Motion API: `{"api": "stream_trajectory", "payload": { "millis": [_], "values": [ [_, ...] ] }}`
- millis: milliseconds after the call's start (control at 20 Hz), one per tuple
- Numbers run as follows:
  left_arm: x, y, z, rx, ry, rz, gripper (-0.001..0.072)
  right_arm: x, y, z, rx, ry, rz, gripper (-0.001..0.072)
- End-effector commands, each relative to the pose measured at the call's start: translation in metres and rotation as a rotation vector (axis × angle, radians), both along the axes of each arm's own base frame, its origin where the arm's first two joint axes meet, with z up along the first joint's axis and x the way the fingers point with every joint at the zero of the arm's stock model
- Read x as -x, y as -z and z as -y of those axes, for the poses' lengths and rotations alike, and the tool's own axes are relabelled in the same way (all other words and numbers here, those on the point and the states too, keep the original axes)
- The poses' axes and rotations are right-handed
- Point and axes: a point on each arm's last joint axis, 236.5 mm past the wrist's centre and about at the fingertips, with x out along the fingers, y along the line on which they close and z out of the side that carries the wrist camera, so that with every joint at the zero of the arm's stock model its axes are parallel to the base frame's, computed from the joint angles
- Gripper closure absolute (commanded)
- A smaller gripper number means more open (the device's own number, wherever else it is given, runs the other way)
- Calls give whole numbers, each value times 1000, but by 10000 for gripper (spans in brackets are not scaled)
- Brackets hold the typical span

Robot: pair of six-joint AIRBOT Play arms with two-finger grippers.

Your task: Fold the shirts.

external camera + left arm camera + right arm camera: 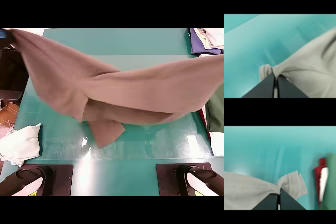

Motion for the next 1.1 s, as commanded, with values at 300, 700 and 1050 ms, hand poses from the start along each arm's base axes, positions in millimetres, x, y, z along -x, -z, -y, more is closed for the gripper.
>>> {"api": "stream_trajectory", "payload": {
  "millis": [300, 700, 1050],
  "values": [
    [-202, 209, 9, -162, -183, -237, 680, -132, 184, -26, -206, -45, -432, 696],
    [-248, 242, -1, -127, -312, -216, 164, -222, 216, -20, -245, 23, -218, 174],
    [-192, 217, -107, -164, -495, -436, 167, -140, 200, 9, -191, -101, -478, 344]
  ]
}}
